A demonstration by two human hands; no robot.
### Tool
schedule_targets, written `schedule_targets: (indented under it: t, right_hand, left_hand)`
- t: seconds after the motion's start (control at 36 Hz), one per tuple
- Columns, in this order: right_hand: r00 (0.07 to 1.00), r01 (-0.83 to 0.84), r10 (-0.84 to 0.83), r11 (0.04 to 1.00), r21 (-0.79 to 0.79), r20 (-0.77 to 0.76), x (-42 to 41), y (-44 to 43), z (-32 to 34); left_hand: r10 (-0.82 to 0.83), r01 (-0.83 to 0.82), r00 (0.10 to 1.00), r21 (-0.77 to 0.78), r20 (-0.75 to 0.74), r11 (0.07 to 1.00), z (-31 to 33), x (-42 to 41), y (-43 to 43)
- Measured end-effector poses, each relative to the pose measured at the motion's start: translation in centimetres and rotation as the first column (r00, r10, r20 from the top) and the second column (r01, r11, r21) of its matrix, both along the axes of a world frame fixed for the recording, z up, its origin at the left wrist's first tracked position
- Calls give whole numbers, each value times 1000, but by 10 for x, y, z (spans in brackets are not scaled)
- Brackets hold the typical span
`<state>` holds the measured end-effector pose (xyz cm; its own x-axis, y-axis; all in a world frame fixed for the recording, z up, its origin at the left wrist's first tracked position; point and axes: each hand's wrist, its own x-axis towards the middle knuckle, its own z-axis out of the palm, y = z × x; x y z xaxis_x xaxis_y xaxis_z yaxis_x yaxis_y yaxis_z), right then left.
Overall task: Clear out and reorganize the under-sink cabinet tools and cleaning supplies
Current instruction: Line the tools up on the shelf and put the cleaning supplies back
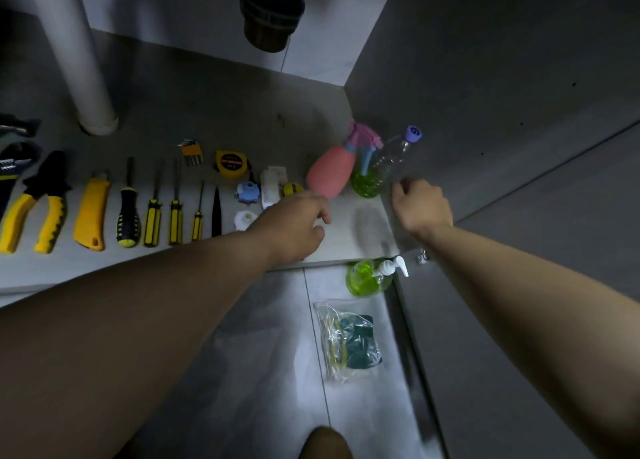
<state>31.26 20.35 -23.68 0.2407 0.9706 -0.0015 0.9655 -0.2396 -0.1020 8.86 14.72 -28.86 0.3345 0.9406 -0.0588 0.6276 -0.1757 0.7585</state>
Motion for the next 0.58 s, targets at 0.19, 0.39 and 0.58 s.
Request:
schedule_targets:
  t: [0.19,0.39,0.58]
  right_hand:
    - [988,-20,80,914,-406,132,39,-56,-46]
    - [995,-35,66,933,-359,75,49,-74,-68]
    - [996,-73,89,933,-353,31,46,-70,-46]
  left_hand:
    - [-104,102,994,-53,-33,993,0,15,-13]
    - [-143,137,988,-82,-65,987,-2,15,-23]
    - [-162,151,983,-126,-87,980,2,10,-27]
